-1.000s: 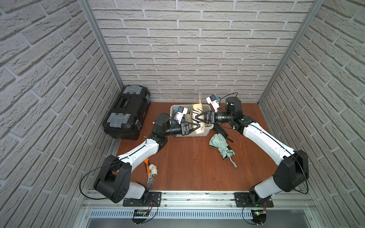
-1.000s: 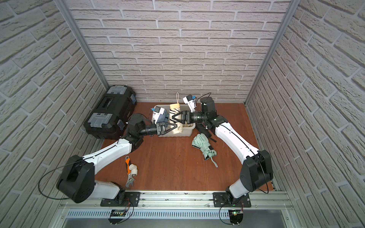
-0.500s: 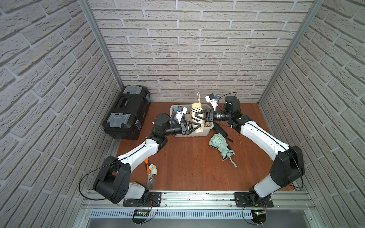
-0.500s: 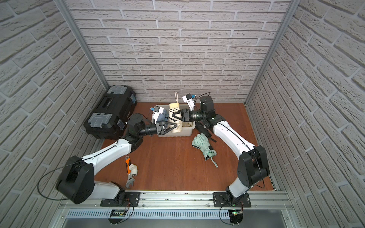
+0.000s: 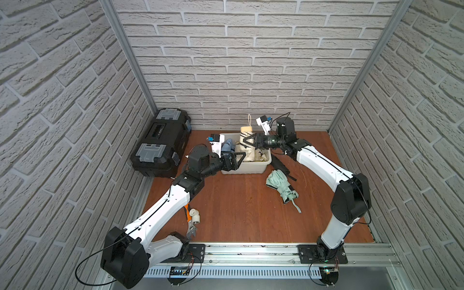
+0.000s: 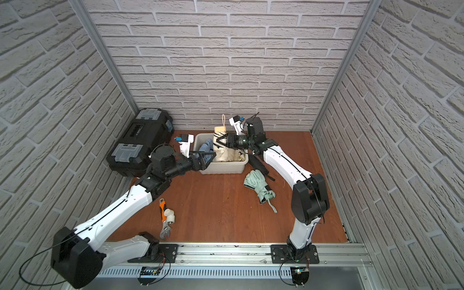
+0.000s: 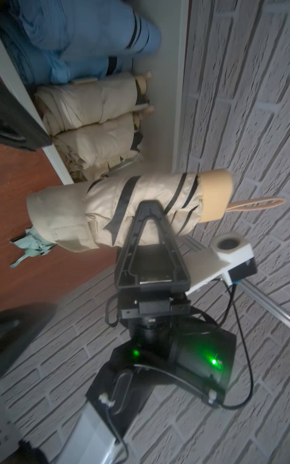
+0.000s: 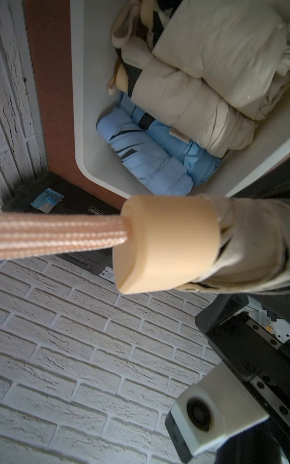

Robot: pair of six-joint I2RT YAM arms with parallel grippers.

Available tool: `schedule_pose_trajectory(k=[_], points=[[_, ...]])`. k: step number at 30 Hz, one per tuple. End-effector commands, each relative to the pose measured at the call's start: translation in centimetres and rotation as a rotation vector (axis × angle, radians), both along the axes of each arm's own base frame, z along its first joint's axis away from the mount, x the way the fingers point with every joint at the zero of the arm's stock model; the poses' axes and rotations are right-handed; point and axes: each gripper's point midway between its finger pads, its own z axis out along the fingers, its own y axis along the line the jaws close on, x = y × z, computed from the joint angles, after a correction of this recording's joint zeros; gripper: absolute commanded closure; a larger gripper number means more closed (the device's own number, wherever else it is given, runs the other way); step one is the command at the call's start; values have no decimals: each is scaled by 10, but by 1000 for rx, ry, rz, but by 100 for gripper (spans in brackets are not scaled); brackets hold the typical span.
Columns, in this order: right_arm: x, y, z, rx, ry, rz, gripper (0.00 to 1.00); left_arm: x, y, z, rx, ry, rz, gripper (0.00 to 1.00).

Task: Put the umbrella into the storage box
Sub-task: Pick up the umbrella from the center of the board, then place the umbrella in the storage box.

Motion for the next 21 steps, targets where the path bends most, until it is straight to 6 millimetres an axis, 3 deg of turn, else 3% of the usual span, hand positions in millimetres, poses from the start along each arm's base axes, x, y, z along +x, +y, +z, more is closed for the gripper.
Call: schedule_pose_trajectory(k=[1, 9, 10, 21], points=[[14, 4, 4, -38, -29, -52, 68, 22, 34, -7, 110, 23, 228, 2], [39, 17, -36, -135, 75, -138, 68, 38, 65, -30, 83, 140, 453, 2], [45, 19, -48, -146, 100, -158, 68, 39, 67, -34, 80, 153, 470, 2], [82, 39, -95, -196, 160, -240, 68, 37, 88, -52, 85, 218, 588, 3]])
